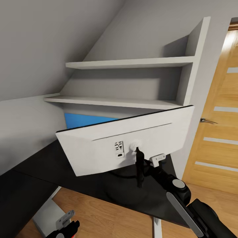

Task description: In the bedroom, organize the workspace by keeping the computer under the desk, ensuring the monitor is on the desk, placing the keyboard on the desk next to the monitor, placing the mouse on the desk next to the keyboard, moving the folder from the swivel chair onto the desk next to the mouse, stacking the notebook on top of the folder with the pen on top of the notebook, and positioning the swivel chair next to the desk.

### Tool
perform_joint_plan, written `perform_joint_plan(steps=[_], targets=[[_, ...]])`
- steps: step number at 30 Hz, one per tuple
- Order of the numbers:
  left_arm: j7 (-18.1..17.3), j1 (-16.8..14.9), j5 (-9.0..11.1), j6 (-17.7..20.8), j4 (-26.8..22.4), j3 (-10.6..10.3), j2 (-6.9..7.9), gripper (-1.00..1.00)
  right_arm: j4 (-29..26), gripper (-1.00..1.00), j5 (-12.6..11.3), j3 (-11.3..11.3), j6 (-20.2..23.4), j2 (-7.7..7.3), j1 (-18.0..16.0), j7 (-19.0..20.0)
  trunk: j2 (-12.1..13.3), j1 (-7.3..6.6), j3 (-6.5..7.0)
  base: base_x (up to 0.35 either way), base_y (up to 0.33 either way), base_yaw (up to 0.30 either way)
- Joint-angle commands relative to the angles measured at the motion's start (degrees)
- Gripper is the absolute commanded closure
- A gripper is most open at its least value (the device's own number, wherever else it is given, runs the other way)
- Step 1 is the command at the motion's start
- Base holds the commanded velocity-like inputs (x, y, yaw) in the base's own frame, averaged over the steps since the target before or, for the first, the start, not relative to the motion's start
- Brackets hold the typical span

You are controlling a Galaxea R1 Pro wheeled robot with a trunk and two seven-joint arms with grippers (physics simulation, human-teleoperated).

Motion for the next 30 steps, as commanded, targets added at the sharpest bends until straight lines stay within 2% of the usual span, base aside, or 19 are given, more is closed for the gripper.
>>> perform_joint_plan(steps=[1,30], targets=[[0.4,0.0,0.5,0.2,-0.1,0.0,-0.02,-1.0,-0.2,1.0,-0.3,0.1,0.1,-0.06,-0.1,-0.8,-0.1,0.03,-0.11,0.0,0.0,0.0],[0.4,0.0,0.5,0.2,-0.1,0.0,-0.02,-1.0,-0.2,1.0,-0.4,0.3,-0.2,-0.04,-0.1,-0.8,-0.1,0.03,-0.11,0.0,0.0,0.0]])
